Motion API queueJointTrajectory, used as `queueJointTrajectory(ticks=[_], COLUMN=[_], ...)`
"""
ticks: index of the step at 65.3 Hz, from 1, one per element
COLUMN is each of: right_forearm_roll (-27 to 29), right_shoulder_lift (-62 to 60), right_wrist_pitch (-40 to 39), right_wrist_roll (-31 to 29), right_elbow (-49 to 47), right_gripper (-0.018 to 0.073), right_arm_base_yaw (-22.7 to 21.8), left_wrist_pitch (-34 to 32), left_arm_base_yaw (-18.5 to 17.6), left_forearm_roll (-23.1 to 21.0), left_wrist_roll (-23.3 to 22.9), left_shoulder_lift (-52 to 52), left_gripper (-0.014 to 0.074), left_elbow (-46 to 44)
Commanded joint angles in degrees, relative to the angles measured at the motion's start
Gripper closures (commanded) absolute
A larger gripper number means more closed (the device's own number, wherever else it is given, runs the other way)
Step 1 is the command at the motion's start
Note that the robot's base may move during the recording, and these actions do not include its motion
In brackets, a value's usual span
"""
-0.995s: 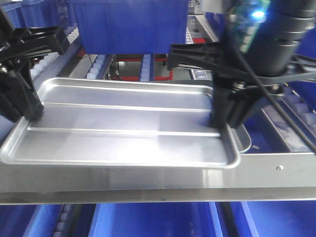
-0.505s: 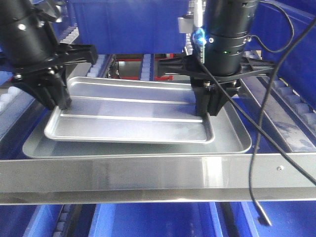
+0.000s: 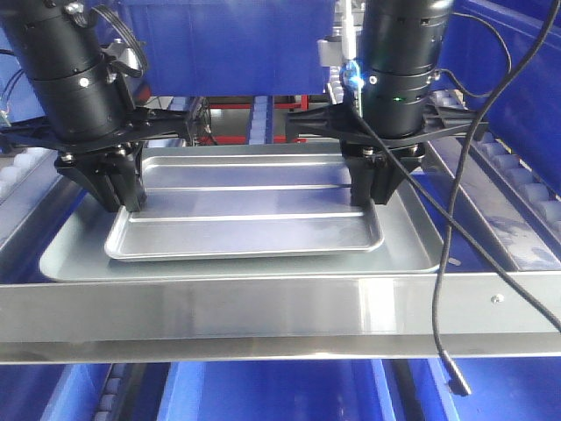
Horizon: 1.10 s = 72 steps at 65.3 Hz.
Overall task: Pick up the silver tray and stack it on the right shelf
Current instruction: 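Lower the held tray into the larger silver tray with both grippers, then open both grippers to release the tray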
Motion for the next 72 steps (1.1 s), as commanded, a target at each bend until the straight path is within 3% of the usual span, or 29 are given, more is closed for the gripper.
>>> queueJointTrajectory(ticks=[1,60,69,72], right_forearm_roll=[0.21,0.21,0.21,0.21], right_shoulder_lift=[-3.32,-3.32,-3.32,-3.32], right_wrist_pitch=[-6.26,-5.35,-4.56,-4.19], right_wrist_roll=[-0.42,-0.42,-0.42,-0.42], right_elbow=[-2.57,-2.57,-2.57,-2.57], right_gripper=[0.05,0.0494,0.0391,0.034], right_arm_base_yaw=[0.08,0.08,0.08,0.08], left_wrist_pitch=[-1.21,-1.44,-1.44,-1.44], left_arm_base_yaw=[-0.57,-0.57,-0.57,-0.57], left_forearm_roll=[-1.27,-0.89,-0.62,-0.62], left_wrist_roll=[1.42,1.42,1.42,1.42], left_shoulder_lift=[-2.65,-2.65,-2.65,-2.65], left_gripper=[0.0696,0.0694,0.0685,0.0633], left_elbow=[-1.78,-1.78,-1.78,-1.78])
